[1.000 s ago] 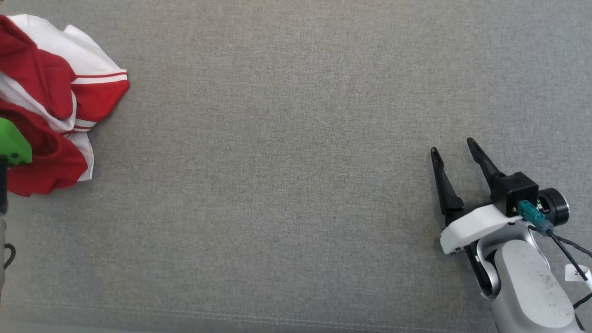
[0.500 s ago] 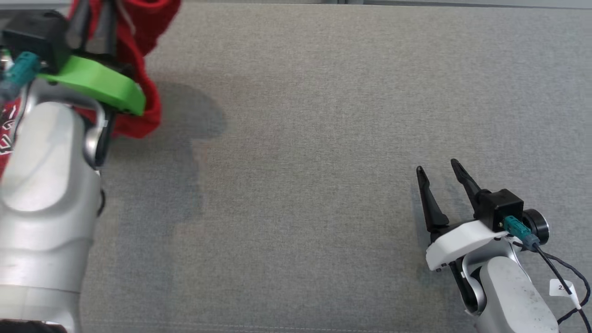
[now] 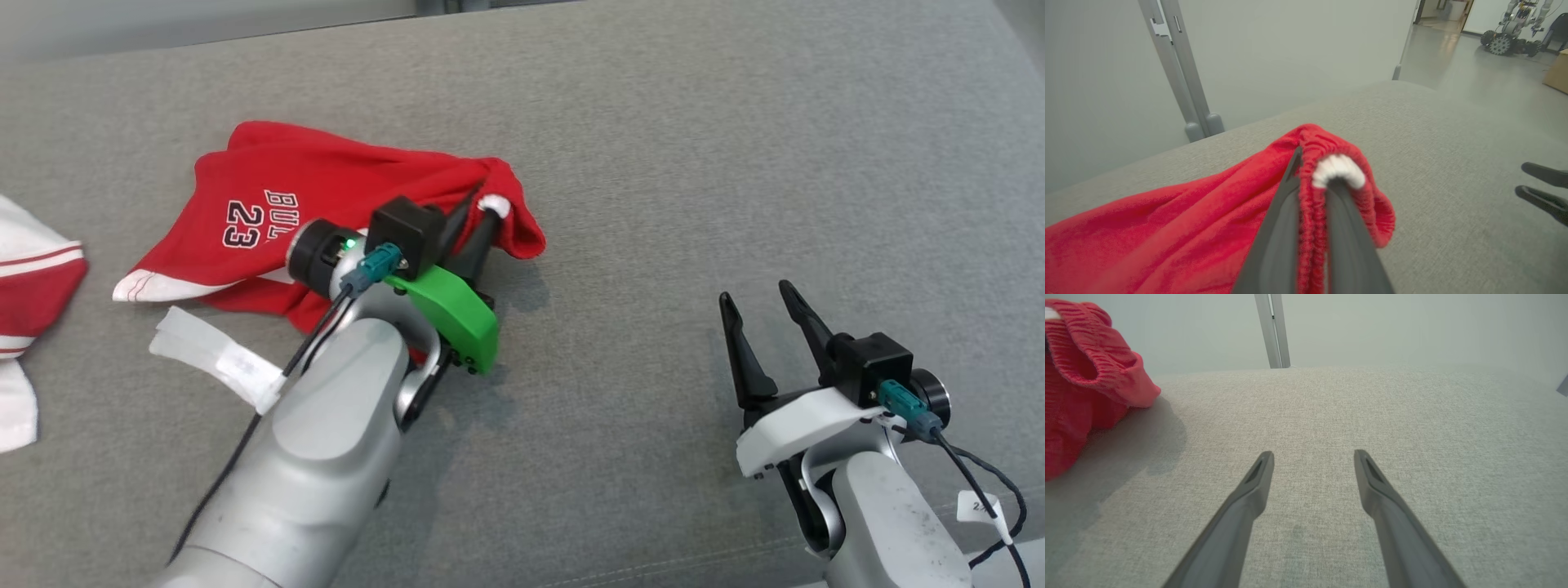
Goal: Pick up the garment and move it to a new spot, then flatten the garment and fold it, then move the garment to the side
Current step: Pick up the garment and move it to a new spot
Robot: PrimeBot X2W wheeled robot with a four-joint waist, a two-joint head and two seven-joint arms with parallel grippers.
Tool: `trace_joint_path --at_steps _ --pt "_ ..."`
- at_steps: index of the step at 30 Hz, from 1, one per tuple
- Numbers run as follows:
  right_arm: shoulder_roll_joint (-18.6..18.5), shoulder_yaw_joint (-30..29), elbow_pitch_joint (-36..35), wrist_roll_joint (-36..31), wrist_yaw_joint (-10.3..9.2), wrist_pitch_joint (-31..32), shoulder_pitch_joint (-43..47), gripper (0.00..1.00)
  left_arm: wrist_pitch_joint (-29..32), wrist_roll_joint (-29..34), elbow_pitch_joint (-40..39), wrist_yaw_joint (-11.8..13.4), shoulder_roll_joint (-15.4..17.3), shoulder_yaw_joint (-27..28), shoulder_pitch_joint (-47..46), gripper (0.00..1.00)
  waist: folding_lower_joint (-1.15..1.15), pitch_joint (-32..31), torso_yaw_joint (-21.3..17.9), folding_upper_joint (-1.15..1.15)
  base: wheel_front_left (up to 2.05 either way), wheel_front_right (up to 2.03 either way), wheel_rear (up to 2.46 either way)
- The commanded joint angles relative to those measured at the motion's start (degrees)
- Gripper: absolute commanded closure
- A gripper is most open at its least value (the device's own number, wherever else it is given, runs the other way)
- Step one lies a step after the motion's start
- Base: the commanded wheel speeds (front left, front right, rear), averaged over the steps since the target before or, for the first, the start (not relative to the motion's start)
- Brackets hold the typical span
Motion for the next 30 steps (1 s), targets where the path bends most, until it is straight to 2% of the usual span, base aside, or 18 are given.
trace_joint_path --at_steps 1,4,8,9,10,11,16,21,27,30 --pt "0.03 0.2 0.09 0.82 -0.05 -0.17 -0.51 0.0 -0.05 -3.26 -1.65 -0.1 0.02 -2.41 0.65 1.0 0.0 1.12 -6.17 0.0 0.0 0.0 0.0" --pt "0.03 1.29 0.17 2.0 -0.06 -0.17 -0.63 0.0 -0.05 -7.13 -3.04 0.17 0.18 -6.15 0.92 1.0 0.0 1.14 -9.04 0.0 0.0 0.0 0.0" --pt "0.03 1.91 -0.06 2.73 -0.05 -0.17 -0.67 0.0 -0.06 -8.97 -5.56 1.36 0.08 -7.58 0.06 1.0 0.0 1.2 -11.14 0.0 0.0 0.0 0.0" --pt "0.05 1.99 -0.07 2.86 -0.05 -0.17 -0.63 0.0 -0.05 -9.09 -6.45 1.84 0.08 -7.47 -0.17 0.78 0.0 1.15 -11.59 0.0 0.0 0.0 0.0" --pt "0.04 2.04 -0.05 2.96 -0.05 -0.18 -0.58 0.0 -0.05 -8.7 -7.06 2.24 0.11 -7.39 -0.19 0.29 0.0 1.1 -11.91 0.0 0.0 0.0 0.0" --pt "0.04 1.98 0.01 3.13 -0.06 -0.17 -0.53 0.0 -0.04 -8.44 -6.82 2.43 0.14 -7.59 0.24 0.0 0.0 1.0 -12.12 0.0 0.0 0.0 0.0" --pt "0.07 0.61 0.1 2.73 -0.05 -0.17 0.23 0.0 -0.05 -7.43 -4.66 2.26 0.13 -7.13 1.54 0.0 0.0 -0.1 -10.81 0.0 0.0 0.0 0.0" --pt "0.02 0.1 0.04 2.45 -0.06 -0.17 0.89 0.0 -0.04 -7.11 -3.37 1.9 0.08 -5.85 4.29 0.0 0.0 -1.58 -6.85 0.0 0.0 0.0 0.0" --pt "-0.02 0.3 0.66 2.4 -0.05 -0.17 1.23 0.0 -0.04 -7.87 0.09 0.48 0.06 -7.64 8.44 0.0 0.0 -3.81 -2.41 0.0 0.0 0.0 0.0" --pt "0.0 0.56 0.89 2.65 -0.05 -0.17 1.62 0.0 -0.04 -8.27 0.44 0.39 0.08 -5.92 10.72 0.0 0.0 -4.93 -0.69 0.0 0.0 0.0 0.0"
